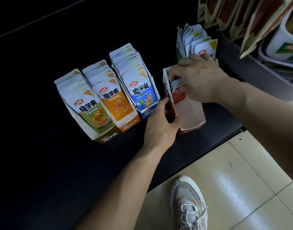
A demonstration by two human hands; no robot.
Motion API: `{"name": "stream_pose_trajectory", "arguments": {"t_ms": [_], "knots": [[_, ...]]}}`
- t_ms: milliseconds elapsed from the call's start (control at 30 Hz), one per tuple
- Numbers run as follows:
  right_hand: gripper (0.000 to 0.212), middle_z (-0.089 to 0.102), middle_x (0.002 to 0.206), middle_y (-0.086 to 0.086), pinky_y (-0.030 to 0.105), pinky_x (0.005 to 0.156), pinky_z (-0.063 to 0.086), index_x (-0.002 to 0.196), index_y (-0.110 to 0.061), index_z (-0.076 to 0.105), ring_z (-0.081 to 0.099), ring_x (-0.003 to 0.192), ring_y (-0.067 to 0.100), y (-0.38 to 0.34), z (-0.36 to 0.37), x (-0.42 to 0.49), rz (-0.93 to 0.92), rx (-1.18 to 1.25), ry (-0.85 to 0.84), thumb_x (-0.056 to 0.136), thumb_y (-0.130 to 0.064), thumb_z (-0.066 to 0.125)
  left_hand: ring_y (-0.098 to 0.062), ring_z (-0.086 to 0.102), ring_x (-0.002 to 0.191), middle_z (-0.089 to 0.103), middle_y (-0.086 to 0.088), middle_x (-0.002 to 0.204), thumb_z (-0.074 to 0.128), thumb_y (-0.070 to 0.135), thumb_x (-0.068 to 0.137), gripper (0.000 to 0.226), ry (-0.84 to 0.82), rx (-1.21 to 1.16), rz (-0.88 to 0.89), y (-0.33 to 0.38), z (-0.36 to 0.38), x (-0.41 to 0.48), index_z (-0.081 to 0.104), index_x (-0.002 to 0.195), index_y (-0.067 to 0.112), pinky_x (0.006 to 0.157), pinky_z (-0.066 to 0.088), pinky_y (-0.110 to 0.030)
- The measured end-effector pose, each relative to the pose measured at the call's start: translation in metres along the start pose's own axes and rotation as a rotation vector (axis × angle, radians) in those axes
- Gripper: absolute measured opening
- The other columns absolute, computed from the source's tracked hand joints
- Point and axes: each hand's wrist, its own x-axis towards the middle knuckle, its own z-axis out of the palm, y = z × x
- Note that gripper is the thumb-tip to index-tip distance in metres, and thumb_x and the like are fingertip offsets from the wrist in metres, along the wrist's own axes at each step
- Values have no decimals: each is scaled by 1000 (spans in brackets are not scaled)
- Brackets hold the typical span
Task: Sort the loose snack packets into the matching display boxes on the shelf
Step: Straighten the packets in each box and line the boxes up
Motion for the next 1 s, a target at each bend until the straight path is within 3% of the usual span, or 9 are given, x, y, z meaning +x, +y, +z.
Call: {"name": "stream_pose_trajectory", "arguments": {"t_ms": [67,233,500,733,900,1000], "knots": [[43,54,118,7,48,94,34,121,-24,57,46,114,33,1,9,1,27,19,12,79,-14,61,-18,66,105,63,9,116,73,29,87,59,-8,-17,-1,-2,1,0,46,138,42,86,60,-47],[36,57,110,12,48,84,41,119,-13,56,53,102,37,7,15,-7,69,73,256,83,-11,58,-20,63,109,62,9,118,71,34,88,59,-23,-16,-6,-3,2,1,43,137,48,86,60,-47],[42,56,118,16,53,90,41,129,-14,56,51,111,40,5,17,2,184,20,244,87,-10,55,-22,66,106,64,9,118,67,35,88,55,-29,-6,11,-8,8,0,45,136,49,86,60,-47],[54,51,134,16,56,89,45,146,-12,40,48,116,43,5,24,-2,172,-32,234,97,-31,50,-20,67,107,65,10,118,67,37,87,54,-26,-13,20,-11,8,1,46,135,50,86,60,-46],[30,60,113,16,53,88,42,118,-8,61,52,108,42,9,16,1,122,-29,298,95,-27,57,-21,67,104,64,12,116,69,33,90,54,-39,-26,24,-11,8,1,47,135,50,85,60,-46],[27,61,113,12,49,90,39,112,-11,65,52,109,40,14,9,2,66,-8,280,92,-28,62,-21,67,105,65,11,115,68,37,87,54,-43,-26,14,-10,8,2,46,132,53,86,60,-48]]}}
